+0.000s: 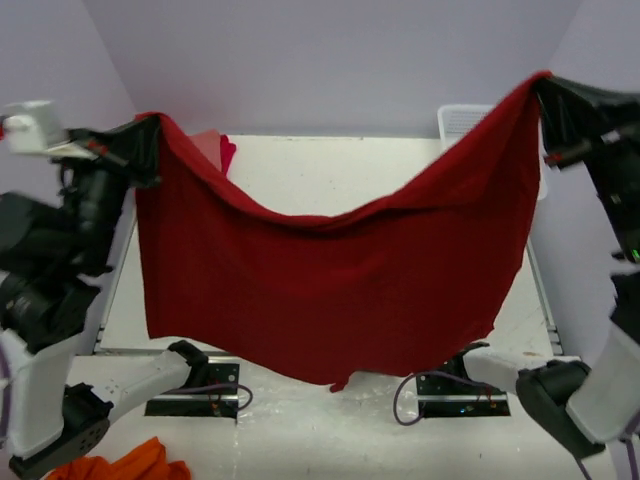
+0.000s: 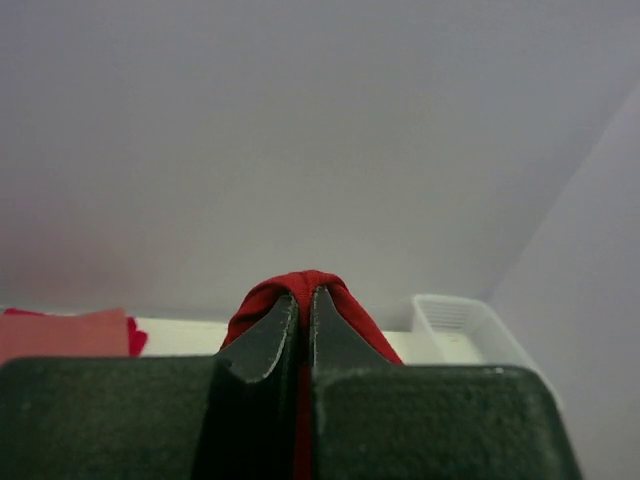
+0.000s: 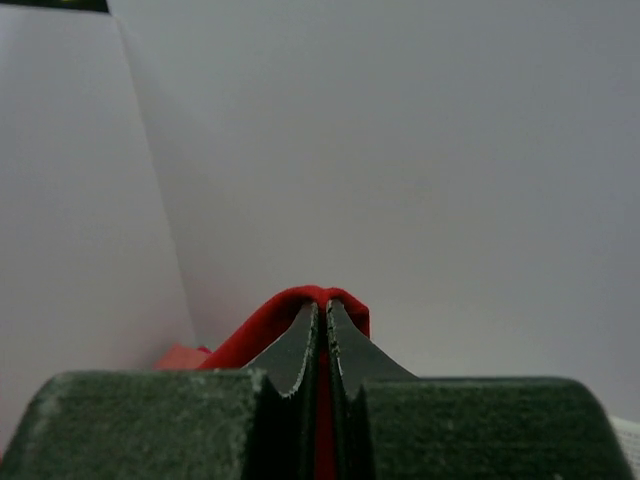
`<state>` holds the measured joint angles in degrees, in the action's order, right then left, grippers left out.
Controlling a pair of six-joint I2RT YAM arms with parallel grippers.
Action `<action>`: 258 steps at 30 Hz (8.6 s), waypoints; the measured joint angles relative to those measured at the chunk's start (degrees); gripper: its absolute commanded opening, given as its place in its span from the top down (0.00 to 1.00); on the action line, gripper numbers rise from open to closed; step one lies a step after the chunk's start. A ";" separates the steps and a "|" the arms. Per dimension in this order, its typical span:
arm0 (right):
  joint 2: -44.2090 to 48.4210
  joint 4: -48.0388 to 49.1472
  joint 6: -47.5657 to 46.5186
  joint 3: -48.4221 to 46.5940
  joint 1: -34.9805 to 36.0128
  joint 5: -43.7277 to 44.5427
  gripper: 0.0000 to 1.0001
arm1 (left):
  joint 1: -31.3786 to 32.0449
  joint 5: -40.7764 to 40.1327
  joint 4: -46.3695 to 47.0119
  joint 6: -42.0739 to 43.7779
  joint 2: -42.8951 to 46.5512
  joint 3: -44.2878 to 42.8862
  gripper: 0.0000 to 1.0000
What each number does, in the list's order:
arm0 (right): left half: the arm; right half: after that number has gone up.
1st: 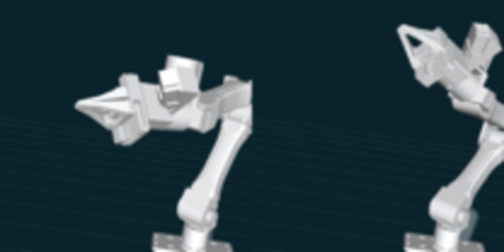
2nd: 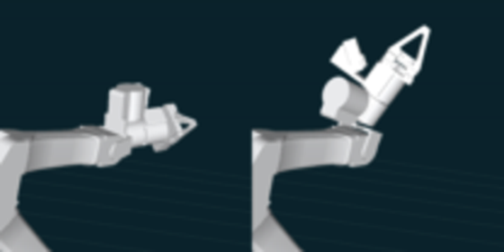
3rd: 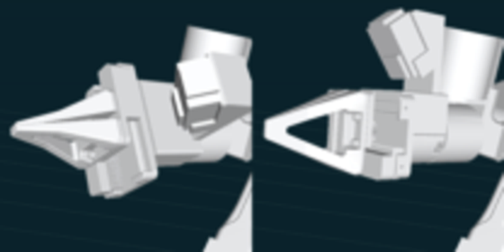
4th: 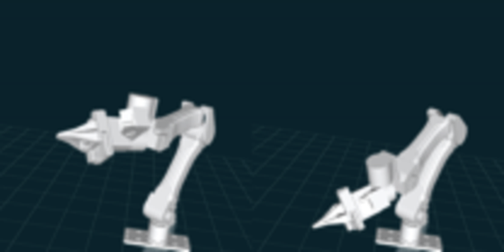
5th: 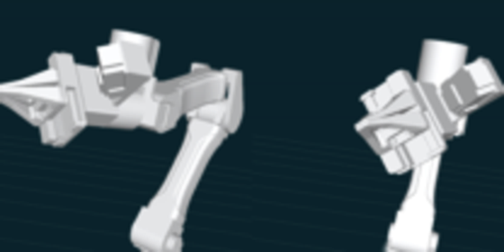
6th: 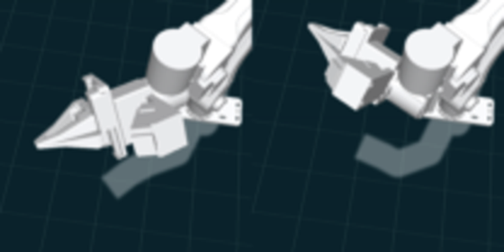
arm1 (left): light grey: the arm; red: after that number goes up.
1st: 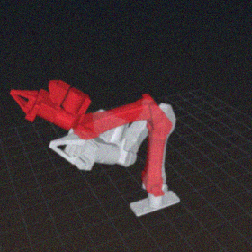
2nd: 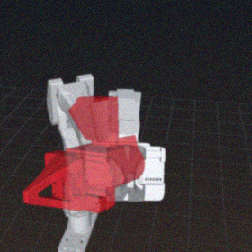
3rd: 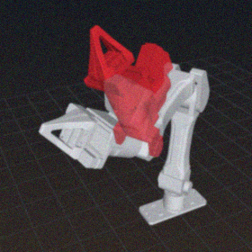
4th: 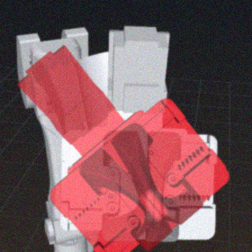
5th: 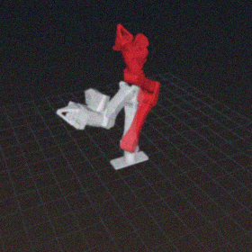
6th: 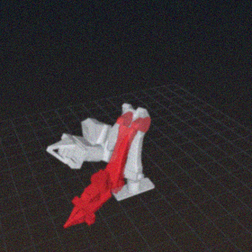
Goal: Fold and stack the t-shirts
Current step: Flatten out the tshirt
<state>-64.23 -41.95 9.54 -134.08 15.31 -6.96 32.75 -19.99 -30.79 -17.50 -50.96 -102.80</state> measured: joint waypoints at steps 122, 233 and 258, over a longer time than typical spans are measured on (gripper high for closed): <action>-32.17 -0.20 -9.53 14.82 0.15 15.56 1.00 | -19.69 16.85 13.99 -0.94 -21.84 28.44 1.00; -30.18 4.35 -6.60 45.57 -1.42 16.92 1.00 | -27.50 10.03 8.31 6.54 -62.18 14.27 1.00; -21.70 2.75 -4.55 51.34 1.01 20.13 1.00 | -23.10 11.06 7.74 1.99 -45.46 25.70 1.00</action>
<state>-85.93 -39.20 4.99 -82.74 16.32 13.17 9.65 -8.93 -23.05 -15.51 -96.42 -77.10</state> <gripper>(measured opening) 0.009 0.011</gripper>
